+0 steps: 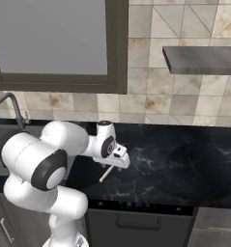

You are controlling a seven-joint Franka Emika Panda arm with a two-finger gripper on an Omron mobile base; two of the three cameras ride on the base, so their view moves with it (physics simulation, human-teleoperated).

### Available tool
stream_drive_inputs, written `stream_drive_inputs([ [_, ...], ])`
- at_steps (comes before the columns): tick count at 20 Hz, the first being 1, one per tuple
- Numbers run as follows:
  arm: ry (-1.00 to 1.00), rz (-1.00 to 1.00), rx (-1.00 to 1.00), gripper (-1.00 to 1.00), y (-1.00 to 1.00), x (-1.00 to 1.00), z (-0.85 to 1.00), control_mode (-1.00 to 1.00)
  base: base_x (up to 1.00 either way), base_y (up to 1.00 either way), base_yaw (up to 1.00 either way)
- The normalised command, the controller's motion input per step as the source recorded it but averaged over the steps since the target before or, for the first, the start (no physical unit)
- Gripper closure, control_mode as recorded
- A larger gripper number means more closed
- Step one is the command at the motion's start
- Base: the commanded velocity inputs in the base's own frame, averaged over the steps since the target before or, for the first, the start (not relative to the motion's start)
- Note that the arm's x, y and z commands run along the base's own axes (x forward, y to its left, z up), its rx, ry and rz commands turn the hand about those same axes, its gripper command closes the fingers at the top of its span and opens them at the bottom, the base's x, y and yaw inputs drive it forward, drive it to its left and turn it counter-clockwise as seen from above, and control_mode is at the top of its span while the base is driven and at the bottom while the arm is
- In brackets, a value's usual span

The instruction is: Grab the spray bottle from the cabinet, then place it next to the cutting board for sanitizing. Then grab the dish brush from the countertop next to the sink and place it next to the cutting board.

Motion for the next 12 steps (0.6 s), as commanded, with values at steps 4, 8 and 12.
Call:
stream_drive_inputs([
  [4, 0.01, 0.0, 0.0, -1.0, 0.0, 0.21, -0.27, -1.0, 0.0, 0.0, 0.0],
  [8, 0.01, 0.0, 0.0, 1.0, 0.0, 0.23, -0.29, -1.0, 0.0, 0.0, 0.0],
  [12, 0.0, 0.0, 0.0, 1.0, 0.0, 0.02, -0.19, -1.0, 0.0, 0.0, 0.0],
])
